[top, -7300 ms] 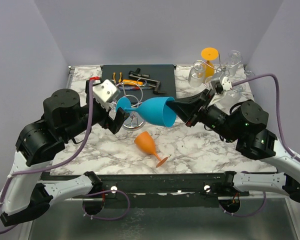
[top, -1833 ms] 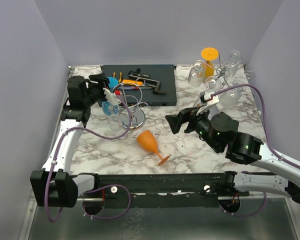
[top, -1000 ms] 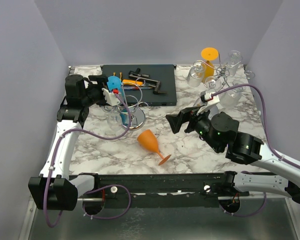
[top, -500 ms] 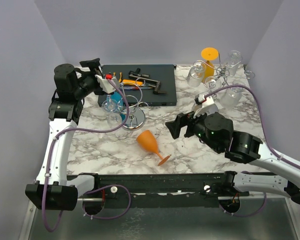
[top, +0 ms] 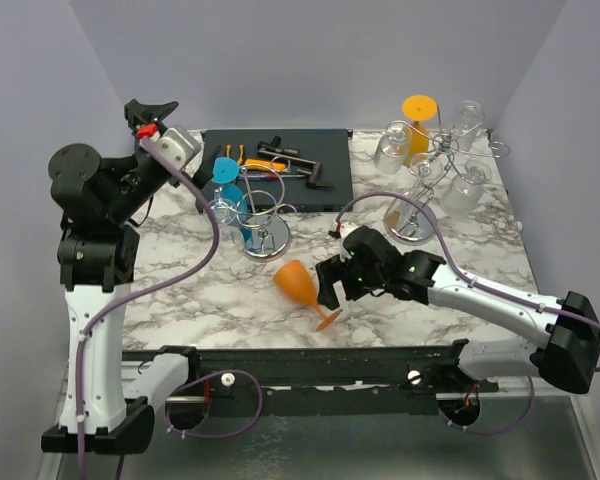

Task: Place the wine glass upside down on the wine glass rack
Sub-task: Pick up the wine glass at the center of the board.

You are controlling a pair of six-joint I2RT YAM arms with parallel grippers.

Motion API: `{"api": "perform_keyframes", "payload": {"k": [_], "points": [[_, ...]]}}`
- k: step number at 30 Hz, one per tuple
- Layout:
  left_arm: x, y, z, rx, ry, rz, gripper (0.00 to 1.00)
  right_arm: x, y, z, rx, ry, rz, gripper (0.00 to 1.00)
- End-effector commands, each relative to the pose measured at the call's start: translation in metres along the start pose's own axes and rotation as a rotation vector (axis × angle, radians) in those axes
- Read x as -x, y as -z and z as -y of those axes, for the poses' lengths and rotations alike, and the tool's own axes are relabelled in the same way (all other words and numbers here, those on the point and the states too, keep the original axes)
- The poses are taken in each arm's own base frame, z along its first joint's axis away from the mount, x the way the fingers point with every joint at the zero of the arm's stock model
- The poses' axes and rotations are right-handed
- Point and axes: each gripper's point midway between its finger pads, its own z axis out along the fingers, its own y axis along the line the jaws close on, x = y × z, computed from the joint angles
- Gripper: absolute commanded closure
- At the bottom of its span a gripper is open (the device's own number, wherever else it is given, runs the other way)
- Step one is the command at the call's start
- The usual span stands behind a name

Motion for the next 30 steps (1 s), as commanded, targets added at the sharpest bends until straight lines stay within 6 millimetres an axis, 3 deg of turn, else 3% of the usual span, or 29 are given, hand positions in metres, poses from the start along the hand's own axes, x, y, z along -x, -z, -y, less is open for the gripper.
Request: {"api": "perform_keyframes", "payload": {"k": [1,8,12,20,30], "points": [[0.023,0.024,0.035,-0.082,0.135,0.070,0.01,-0.018,0.004,-0.017,0.132,0.007,-0.074,0.02],[0.023,0.039,0.062,-0.157,0.122,0.096,0.02,-0.042,0.025,-0.021,0.174,-0.096,-0.115,0.03],[0.014,0.039,0.074,-0.205,0.110,0.096,0.03,-0.051,0.028,-0.031,0.238,-0.204,-0.107,0.12],[-0.001,0.034,0.079,-0.232,0.069,0.080,0.04,-0.065,0.001,-0.050,0.332,-0.286,-0.187,0.23],[-0.004,0.042,0.088,-0.243,0.019,0.084,0.04,-0.050,-0.031,-0.022,0.105,-0.302,-0.165,0.34]]}}
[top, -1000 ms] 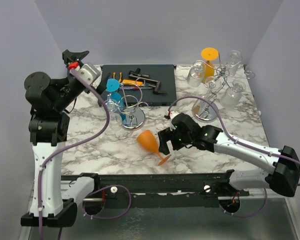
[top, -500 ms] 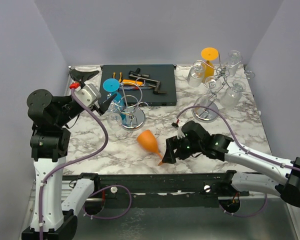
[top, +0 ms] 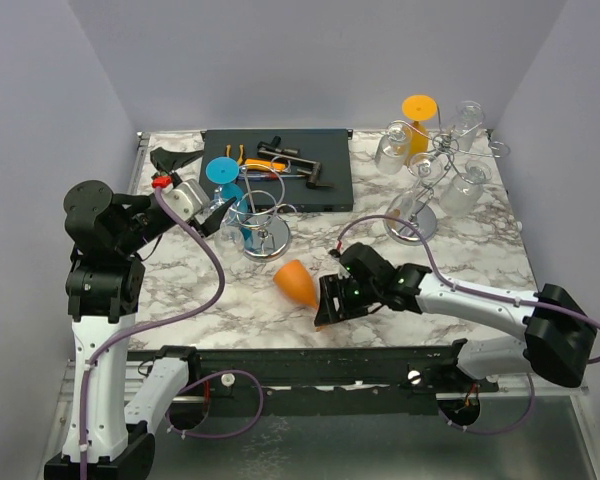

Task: Place the wine glass upside down on the wine glass rack
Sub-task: Pick up the wine glass at the center of the board.

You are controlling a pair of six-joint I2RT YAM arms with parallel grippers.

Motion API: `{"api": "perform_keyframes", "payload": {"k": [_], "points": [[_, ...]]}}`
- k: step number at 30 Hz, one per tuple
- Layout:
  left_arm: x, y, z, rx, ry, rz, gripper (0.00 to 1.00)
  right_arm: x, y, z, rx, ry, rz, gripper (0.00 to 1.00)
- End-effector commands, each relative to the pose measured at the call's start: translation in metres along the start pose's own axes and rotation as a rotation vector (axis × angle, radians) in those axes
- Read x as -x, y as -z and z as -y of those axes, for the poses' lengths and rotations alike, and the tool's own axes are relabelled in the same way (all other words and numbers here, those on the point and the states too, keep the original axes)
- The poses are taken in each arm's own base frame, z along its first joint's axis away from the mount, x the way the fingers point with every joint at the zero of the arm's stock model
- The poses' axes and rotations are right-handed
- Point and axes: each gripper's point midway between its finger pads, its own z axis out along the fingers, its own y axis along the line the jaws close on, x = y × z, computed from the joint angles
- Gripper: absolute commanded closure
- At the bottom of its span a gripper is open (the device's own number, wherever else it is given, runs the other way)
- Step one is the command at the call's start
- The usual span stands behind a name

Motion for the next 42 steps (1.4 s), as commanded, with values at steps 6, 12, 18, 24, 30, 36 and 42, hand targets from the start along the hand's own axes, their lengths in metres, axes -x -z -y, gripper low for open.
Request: {"api": "perform_keyframes", "payload": {"k": [6,12,18,24,30,36,42], "points": [[0.002,0.003,0.010,-0.037,-0.037,0.014,0.04,0.041,-0.010,0.021,-0.205,0.025,0.120,0.45],[0.001,0.003,0.009,-0.032,-0.044,0.010,0.04,0.052,-0.009,0.035,-0.304,0.053,0.149,0.63],[0.001,0.003,0.008,-0.032,-0.046,0.009,0.04,0.065,0.000,0.042,-0.376,0.095,0.184,0.75],[0.003,0.003,0.008,-0.036,-0.045,0.014,0.04,0.086,0.024,0.050,-0.482,0.173,0.252,0.91],[0.007,0.004,0.007,-0.028,-0.052,0.019,0.04,0.104,0.046,0.054,-0.545,0.318,0.319,0.98],[0.009,0.007,0.007,-0.020,-0.065,0.020,0.04,0.101,0.043,0.046,-0.519,0.255,0.291,0.46],[0.008,0.007,0.008,-0.021,-0.068,0.019,0.04,0.103,0.028,0.050,-0.531,0.156,0.316,0.40]]}}
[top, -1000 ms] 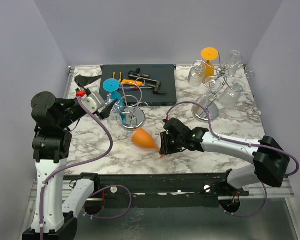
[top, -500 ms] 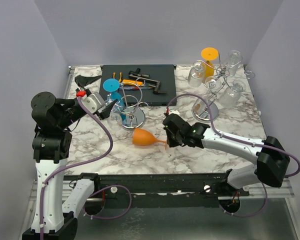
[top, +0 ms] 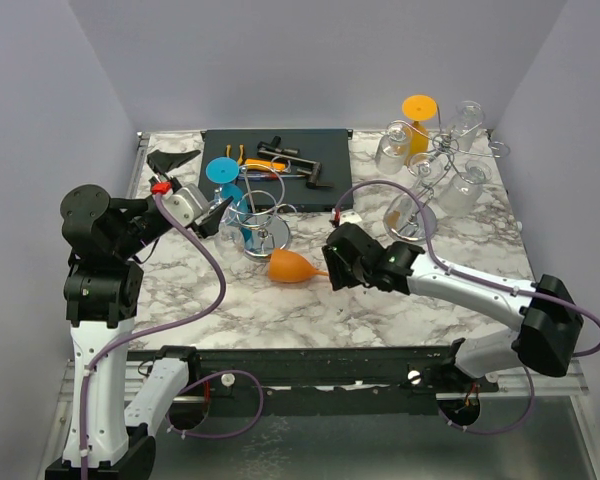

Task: Place the wine glass upside down on the wine glass rack
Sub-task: Pick up the wine glass at the center of the board.

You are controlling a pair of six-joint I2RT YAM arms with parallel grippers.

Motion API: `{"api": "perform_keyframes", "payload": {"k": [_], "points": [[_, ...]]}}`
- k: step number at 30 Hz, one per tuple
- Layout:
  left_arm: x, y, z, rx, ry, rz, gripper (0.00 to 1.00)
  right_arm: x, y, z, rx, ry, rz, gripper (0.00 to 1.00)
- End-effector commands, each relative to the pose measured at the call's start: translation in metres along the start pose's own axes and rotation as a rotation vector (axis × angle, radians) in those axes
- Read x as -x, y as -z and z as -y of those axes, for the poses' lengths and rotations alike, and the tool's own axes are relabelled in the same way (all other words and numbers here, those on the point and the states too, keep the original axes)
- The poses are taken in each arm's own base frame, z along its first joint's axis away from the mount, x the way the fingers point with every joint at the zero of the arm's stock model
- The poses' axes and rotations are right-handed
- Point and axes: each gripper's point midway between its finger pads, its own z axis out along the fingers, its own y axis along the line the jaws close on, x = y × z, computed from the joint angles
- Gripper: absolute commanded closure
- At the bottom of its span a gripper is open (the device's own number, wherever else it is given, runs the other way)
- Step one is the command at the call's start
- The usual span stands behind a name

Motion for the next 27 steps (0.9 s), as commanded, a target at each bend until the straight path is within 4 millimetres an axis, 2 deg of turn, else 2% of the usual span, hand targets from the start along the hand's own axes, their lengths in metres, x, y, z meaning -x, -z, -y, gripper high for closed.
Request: {"api": "perform_keyframes", "payload": {"k": [1,7,14,23,27], "points": [[0.007,0.002,0.008,-0.036,-0.013,0.024,0.04,-0.001,-0.014,-0.001,-0.054,-0.058,-0.009,0.41],[0.008,0.004,0.007,-0.028,-0.022,0.024,0.04,-0.004,-0.037,0.001,-0.109,-0.032,-0.031,0.44],[0.006,0.003,0.008,-0.033,-0.022,0.020,0.04,0.008,-0.046,0.009,-0.162,-0.005,0.035,0.68],[0.007,0.004,0.008,-0.028,-0.025,0.019,0.04,-0.001,-0.063,0.020,-0.218,0.037,0.049,0.71],[0.006,0.004,0.007,-0.026,-0.024,0.017,0.04,0.005,-0.061,0.025,-0.238,0.053,0.085,0.85]]}}
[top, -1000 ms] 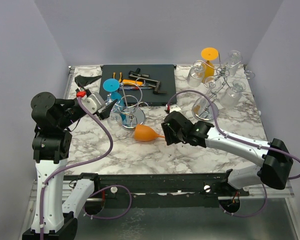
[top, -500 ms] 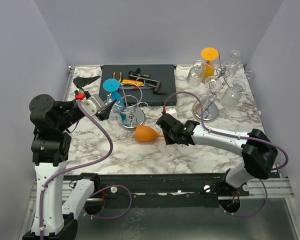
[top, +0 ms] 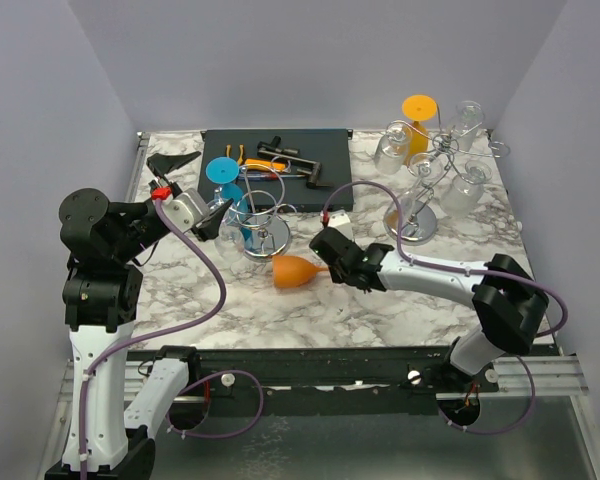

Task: Place the wine glass upside down on the wine glass rack
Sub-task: Pick up the wine glass at the center of the board, then turn the wine glass upside down at the wine rack.

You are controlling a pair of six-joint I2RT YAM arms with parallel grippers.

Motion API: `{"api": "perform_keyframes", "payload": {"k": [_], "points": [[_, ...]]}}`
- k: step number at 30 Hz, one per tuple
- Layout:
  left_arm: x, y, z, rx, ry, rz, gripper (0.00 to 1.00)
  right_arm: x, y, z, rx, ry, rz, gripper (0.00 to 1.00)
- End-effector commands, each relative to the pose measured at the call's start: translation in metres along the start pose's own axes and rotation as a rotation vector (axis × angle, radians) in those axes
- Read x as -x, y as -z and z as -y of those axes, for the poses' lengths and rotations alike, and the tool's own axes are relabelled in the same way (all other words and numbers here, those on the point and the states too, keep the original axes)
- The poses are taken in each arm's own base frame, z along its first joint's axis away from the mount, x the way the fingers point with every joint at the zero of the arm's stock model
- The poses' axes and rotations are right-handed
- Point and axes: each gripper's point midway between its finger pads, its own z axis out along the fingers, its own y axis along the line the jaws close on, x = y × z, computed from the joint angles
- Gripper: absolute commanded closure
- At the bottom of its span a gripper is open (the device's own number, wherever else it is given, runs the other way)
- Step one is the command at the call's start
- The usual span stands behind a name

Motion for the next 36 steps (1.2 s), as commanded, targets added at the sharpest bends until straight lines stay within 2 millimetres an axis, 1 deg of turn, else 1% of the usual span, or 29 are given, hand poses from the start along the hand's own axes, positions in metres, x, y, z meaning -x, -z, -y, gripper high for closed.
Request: {"api": "perform_keyframes", "payload": {"k": [1,3,4,8,11,13,15,19,22,24,26,30,33,36], "points": [[0.003,0.002,0.006,-0.023,-0.006,0.011,0.04,0.010,-0.002,0.010,-0.054,0.024,0.079,0.90],[0.004,0.002,0.005,-0.021,-0.010,0.012,0.04,0.017,0.005,0.015,-0.058,0.037,0.115,0.99],[0.004,0.002,0.005,-0.020,-0.009,0.011,0.04,0.022,0.009,0.019,-0.065,0.050,0.137,0.99],[0.004,0.003,0.006,-0.021,-0.006,0.011,0.04,0.042,0.031,0.035,-0.078,0.101,0.234,0.99],[0.004,0.003,0.006,-0.019,-0.005,0.011,0.04,0.057,0.047,0.042,-0.074,0.163,0.305,1.00],[0.005,0.004,0.006,-0.017,-0.006,0.012,0.04,0.071,0.061,0.047,-0.067,0.211,0.372,1.00],[0.006,0.005,0.006,-0.013,-0.009,0.013,0.04,0.085,0.075,0.048,-0.045,0.270,0.438,1.00],[0.008,0.006,0.006,-0.007,-0.014,0.014,0.04,0.111,0.106,0.036,0.063,0.441,0.589,1.00],[0.009,0.007,0.006,-0.007,-0.012,0.017,0.04,0.123,0.125,0.032,0.095,0.565,0.673,0.99],[0.010,0.008,0.007,-0.004,-0.013,0.018,0.04,0.130,0.132,0.030,0.098,0.638,0.701,1.00],[0.011,0.009,0.007,-0.001,-0.016,0.019,0.04,0.133,0.135,0.028,0.103,0.720,0.708,1.00],[0.012,0.011,0.007,0.005,-0.020,0.019,0.04,0.139,0.136,0.024,0.092,0.847,0.709,1.00],[0.012,0.011,0.007,0.008,-0.021,0.020,0.04,0.149,0.140,0.024,0.066,0.881,0.729,1.00],[0.013,0.012,0.007,0.010,-0.020,0.021,0.04,0.159,0.150,0.023,0.064,0.892,0.773,1.00]]}}
